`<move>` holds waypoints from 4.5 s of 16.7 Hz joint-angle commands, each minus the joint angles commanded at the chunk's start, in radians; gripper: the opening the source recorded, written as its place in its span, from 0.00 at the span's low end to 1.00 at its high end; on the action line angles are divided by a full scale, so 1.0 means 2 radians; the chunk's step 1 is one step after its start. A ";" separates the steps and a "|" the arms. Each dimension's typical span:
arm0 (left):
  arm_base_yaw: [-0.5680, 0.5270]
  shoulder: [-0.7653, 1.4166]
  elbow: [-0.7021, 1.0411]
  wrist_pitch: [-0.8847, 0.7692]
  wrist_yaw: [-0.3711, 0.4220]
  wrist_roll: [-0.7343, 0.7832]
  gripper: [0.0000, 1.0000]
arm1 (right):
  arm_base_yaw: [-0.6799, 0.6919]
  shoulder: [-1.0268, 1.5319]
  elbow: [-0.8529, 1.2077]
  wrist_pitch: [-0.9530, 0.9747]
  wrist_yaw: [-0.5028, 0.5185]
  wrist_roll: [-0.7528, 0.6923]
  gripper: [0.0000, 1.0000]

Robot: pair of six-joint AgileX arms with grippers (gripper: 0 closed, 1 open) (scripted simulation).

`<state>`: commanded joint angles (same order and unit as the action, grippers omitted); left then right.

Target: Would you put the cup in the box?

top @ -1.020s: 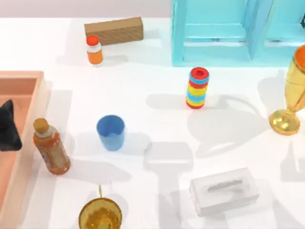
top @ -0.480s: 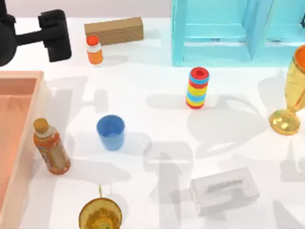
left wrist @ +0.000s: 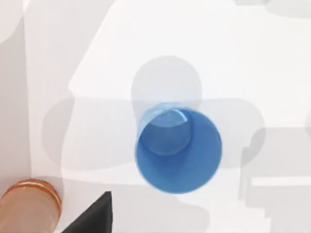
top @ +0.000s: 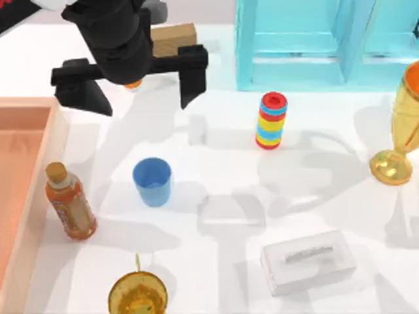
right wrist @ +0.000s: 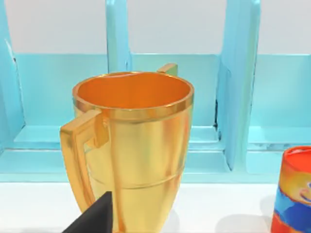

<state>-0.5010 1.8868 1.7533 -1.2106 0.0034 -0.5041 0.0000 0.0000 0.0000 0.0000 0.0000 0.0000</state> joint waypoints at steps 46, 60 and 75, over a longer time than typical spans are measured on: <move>-0.033 0.140 -0.084 0.110 0.000 -0.017 0.00 | 0.000 0.000 0.000 0.000 0.000 0.000 1.00; 0.124 0.017 -0.064 0.031 0.030 0.223 0.00 | 0.000 0.000 0.000 0.000 0.000 0.000 1.00; 0.339 -0.061 -0.089 -0.085 -0.003 0.355 0.00 | 0.000 0.000 0.000 0.000 0.000 0.000 1.00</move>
<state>0.1770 1.7654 1.5743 -1.3796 -0.0033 0.2069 0.0000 0.0000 0.0000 0.0000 0.0000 0.0000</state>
